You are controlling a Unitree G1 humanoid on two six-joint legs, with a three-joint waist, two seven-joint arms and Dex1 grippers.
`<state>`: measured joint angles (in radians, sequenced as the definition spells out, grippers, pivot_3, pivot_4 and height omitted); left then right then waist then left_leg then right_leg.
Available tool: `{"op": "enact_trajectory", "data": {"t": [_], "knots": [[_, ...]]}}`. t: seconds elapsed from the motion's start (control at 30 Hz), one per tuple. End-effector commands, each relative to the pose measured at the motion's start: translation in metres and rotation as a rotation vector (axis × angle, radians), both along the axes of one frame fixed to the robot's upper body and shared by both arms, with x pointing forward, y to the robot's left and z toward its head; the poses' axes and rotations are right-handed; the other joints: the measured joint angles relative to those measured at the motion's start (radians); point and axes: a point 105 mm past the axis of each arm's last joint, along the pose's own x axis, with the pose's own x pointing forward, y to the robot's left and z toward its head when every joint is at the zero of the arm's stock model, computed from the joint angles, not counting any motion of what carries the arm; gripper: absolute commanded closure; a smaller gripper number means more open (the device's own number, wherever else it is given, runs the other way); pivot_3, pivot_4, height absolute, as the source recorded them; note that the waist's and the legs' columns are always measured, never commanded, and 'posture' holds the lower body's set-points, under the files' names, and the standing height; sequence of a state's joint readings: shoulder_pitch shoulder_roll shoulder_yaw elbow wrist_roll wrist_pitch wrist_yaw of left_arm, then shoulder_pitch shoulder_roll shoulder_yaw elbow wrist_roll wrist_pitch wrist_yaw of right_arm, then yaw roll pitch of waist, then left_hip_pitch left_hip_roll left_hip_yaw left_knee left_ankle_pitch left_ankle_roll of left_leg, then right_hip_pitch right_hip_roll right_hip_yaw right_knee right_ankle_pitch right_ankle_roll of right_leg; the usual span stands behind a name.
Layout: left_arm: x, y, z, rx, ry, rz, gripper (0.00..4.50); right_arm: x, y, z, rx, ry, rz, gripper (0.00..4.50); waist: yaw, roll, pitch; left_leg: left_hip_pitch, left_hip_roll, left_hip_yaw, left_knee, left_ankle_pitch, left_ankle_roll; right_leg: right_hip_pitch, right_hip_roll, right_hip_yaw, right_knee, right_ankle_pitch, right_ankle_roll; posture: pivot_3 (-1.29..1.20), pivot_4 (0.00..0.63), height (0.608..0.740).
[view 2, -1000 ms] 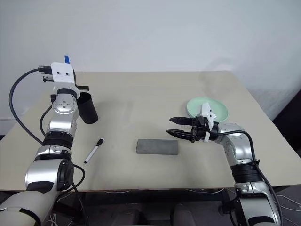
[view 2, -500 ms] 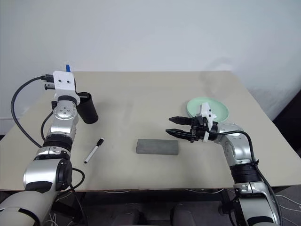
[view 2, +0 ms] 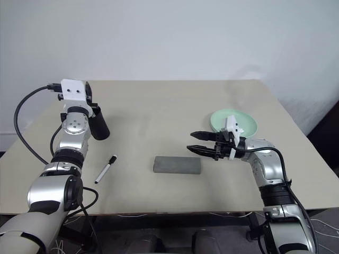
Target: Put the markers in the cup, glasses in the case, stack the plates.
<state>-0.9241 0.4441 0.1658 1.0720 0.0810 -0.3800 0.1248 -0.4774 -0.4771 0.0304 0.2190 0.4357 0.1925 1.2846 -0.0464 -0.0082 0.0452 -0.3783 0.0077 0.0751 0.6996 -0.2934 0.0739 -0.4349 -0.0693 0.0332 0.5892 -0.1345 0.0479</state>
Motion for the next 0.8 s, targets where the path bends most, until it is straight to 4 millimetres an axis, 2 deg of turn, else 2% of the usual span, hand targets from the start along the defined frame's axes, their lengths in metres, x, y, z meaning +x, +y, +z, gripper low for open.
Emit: {"op": "enact_trajectory", "data": {"t": [0.03, 0.17, 0.27, 0.37, 0.53, 0.63, 0.8], "knots": [[0.003, -0.007, 0.027, -0.022, -0.085, -0.025, 2.53, 0.000, 0.000, 0.012, 0.006, -0.056, 0.007, 1.82, 0.000, 0.000, 0.000, 0.000, 0.000, 0.000, 0.000, 0.000, 0.000, 0.000, 0.000, 0.000, 0.000, 0.000, 0.000, 0.00, 0.000, 0.732], [0.008, -0.016, 0.032, -0.082, -0.066, -0.066, 2.53, 0.001, 0.001, 0.012, 0.004, -0.057, 0.009, 1.82, 0.001, 0.000, 0.000, 0.000, 0.000, 0.000, 0.000, 0.000, 0.000, 0.000, 0.000, 0.000, 0.000, 0.000, 0.000, 0.00, 0.000, 0.732], [0.012, -0.036, 0.038, -0.143, -0.019, -0.171, 2.53, 0.001, 0.001, 0.012, 0.001, -0.059, 0.010, 1.82, 0.000, 0.000, 0.000, -0.001, 0.000, 0.000, 0.000, 0.000, 0.000, 0.000, 0.000, 0.000, 0.000, 0.000, 0.000, 0.00, 0.000, 0.732], [0.007, -0.053, 0.046, -0.172, 0.045, -0.288, 2.53, 0.001, 0.000, 0.012, -0.002, -0.059, 0.011, 1.82, -0.002, 0.000, 0.000, -0.001, 0.000, -0.001, 0.001, 0.000, 0.000, 0.000, 0.000, 0.000, 0.000, 0.000, 0.000, 0.00, 0.000, 0.732], [-0.005, -0.059, 0.050, -0.175, 0.205, -0.375, 2.53, 0.002, 0.001, 0.009, -0.007, -0.053, 0.019, 1.82, -0.006, 0.000, 0.000, 0.000, 0.001, -0.001, 0.001, 0.001, 0.001, -0.001, 0.002, 0.001, 0.001, 0.000, 0.000, 0.00, 0.000, 0.732], [-0.013, -0.062, 0.036, -0.093, 0.389, -0.405, 2.53, 0.002, 0.002, 0.008, -0.009, -0.051, 0.022, 1.82, -0.006, 0.000, 0.000, 0.001, 0.001, -0.001, 0.001, 0.003, 0.003, 0.000, 0.002, 0.001, 0.001, -0.002, 0.003, 0.00, 0.000, 0.732], [-0.038, -0.047, 0.001, -0.085, 0.618, -0.385, 2.53, 0.006, 0.001, 0.011, -0.014, -0.063, 0.021, 1.82, -0.006, 0.000, 0.000, 0.002, 0.002, -0.003, 0.001, 0.003, 0.000, 0.000, 0.002, 0.002, 0.002, -0.003, 0.003, 0.00, 0.000, 0.732]]}}
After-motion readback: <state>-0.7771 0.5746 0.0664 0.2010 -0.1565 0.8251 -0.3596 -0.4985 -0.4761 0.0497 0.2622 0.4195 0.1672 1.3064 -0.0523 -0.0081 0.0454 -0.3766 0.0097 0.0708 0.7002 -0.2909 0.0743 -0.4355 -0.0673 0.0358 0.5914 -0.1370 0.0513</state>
